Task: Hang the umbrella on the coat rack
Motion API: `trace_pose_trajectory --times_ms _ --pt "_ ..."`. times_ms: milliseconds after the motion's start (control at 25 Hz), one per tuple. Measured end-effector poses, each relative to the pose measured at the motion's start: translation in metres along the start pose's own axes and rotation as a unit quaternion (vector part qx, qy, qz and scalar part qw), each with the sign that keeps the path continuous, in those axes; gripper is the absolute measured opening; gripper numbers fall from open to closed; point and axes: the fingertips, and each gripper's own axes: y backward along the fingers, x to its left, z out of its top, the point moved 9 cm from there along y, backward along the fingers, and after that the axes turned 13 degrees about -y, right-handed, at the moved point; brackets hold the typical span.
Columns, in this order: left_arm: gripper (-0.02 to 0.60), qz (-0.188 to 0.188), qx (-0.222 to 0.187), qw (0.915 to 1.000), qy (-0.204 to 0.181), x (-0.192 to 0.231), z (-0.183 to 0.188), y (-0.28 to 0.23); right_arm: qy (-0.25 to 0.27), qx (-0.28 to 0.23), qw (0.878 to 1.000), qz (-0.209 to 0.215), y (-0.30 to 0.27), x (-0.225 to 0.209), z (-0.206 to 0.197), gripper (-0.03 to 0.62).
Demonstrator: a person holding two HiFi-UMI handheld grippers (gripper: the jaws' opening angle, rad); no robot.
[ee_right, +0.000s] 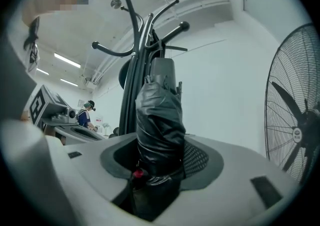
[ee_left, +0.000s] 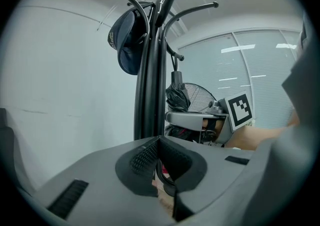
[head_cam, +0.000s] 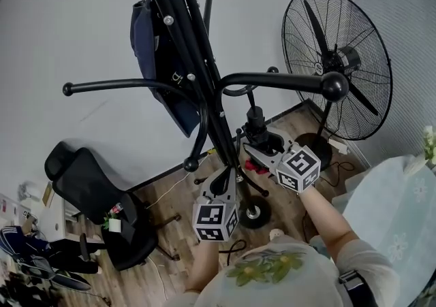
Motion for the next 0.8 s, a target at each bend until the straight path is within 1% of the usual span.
trace_pose_trajectory --times_ms 240,360,480,560,800 --pt "0.005 0.002 0.0 1.0 -0.001 0.0 -0.001 0.003 0.003 -0.012 1.0 -0.004 0.004 0.004 -0.004 0.235" --pt "0.005 0.003 0.001 1.0 -0.002 -0.001 -0.001 0.005 0.019 -0.009 1.0 -0.005 0.007 0.008 -0.006 0.238" --pt "0.005 0.004 0.001 1.0 -0.003 -0.003 0.0 0.007 0.018 -0.009 1.0 0.0 0.009 0.01 -0.007 0.239" --pt "0.005 0.003 0.001 1.0 -0.003 -0.003 0.0 0.009 0.022 -0.007 1.0 -0.006 0.011 0.01 -0.007 0.243" --pt "0.005 0.003 0.002 1.0 -0.005 -0.005 0.001 0.013 0.026 0.0 0.999 -0.028 0.015 0.011 -0.009 0.301"
